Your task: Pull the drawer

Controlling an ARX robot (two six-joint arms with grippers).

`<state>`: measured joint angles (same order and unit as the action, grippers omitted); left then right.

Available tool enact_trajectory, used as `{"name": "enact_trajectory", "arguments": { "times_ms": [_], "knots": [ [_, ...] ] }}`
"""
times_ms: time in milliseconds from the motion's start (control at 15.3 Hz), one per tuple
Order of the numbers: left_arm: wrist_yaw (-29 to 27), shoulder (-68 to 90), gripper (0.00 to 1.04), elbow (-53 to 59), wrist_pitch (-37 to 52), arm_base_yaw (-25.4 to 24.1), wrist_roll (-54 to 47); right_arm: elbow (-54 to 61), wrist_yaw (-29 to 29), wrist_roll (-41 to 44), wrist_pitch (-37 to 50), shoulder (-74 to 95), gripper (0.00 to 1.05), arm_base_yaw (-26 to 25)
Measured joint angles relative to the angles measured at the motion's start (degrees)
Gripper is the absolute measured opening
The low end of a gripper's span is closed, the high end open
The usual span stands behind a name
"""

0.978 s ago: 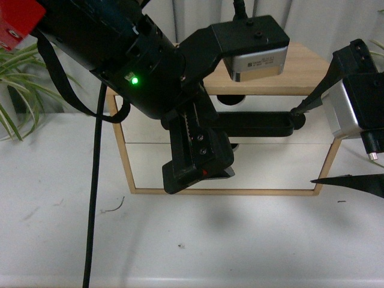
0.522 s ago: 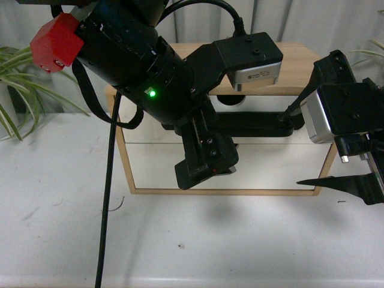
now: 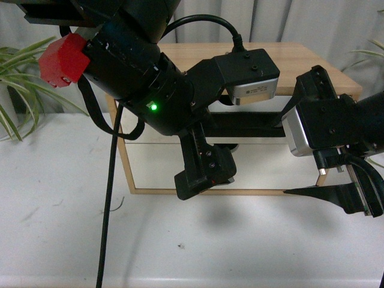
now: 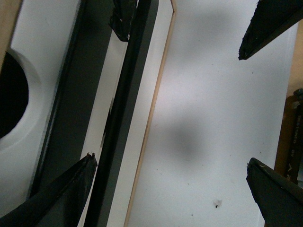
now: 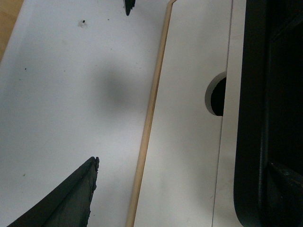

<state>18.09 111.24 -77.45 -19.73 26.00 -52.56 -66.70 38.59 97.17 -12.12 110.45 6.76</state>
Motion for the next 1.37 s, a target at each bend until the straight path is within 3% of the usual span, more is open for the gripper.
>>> {"name": "enact_trajectory", "arguments": {
  "times_ms": [652, 1370],
  "knots": [
    [0.6, 0.2, 0.98, 0.9, 0.1, 0.1, -0.5, 0.9, 0.4, 0.6, 0.4, 0.4, 0.98, -0.4],
    [4.0, -6.7, 0.98, 11.3, 0.7, 1.4, 0.1, 14.6, -0.6, 3.2, 1.6, -9.2, 0.98, -0.4]
  ]
}}
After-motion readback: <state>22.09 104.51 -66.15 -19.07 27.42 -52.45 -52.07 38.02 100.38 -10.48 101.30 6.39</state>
